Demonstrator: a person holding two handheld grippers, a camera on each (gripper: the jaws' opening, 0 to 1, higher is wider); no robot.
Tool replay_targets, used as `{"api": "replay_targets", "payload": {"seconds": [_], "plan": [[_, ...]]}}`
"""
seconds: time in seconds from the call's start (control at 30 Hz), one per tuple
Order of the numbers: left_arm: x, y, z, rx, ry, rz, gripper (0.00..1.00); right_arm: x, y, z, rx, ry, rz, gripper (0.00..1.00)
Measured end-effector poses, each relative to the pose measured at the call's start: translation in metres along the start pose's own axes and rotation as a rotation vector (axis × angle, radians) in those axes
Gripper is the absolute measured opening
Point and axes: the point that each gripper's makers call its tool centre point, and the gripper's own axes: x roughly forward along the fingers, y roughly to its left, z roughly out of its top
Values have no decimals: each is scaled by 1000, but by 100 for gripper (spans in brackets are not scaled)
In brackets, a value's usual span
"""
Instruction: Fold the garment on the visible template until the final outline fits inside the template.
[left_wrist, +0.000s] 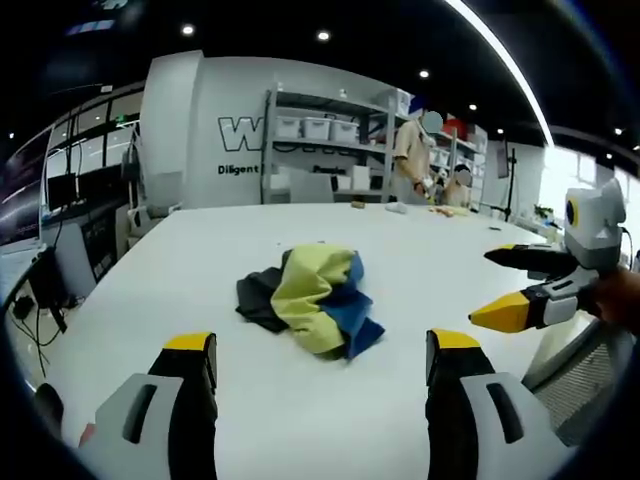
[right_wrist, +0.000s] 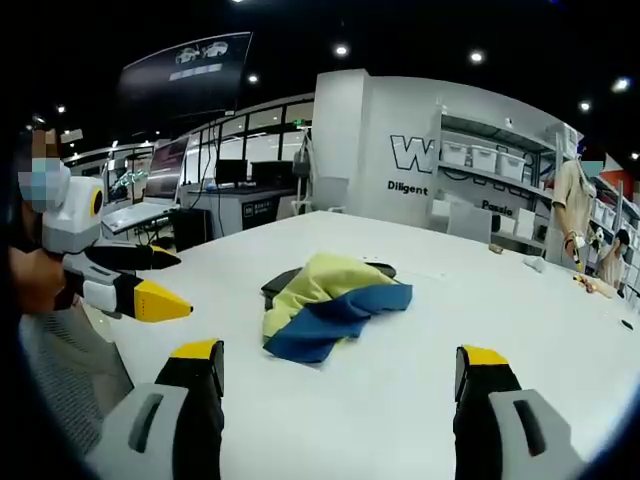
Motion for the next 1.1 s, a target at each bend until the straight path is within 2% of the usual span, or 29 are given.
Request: {"api": "replay_targets", "payload": {"seconds": [1.1], "plan": [[0,0,-2,5,6,0,80,0,1,0,-2,-3,9,98]]}}
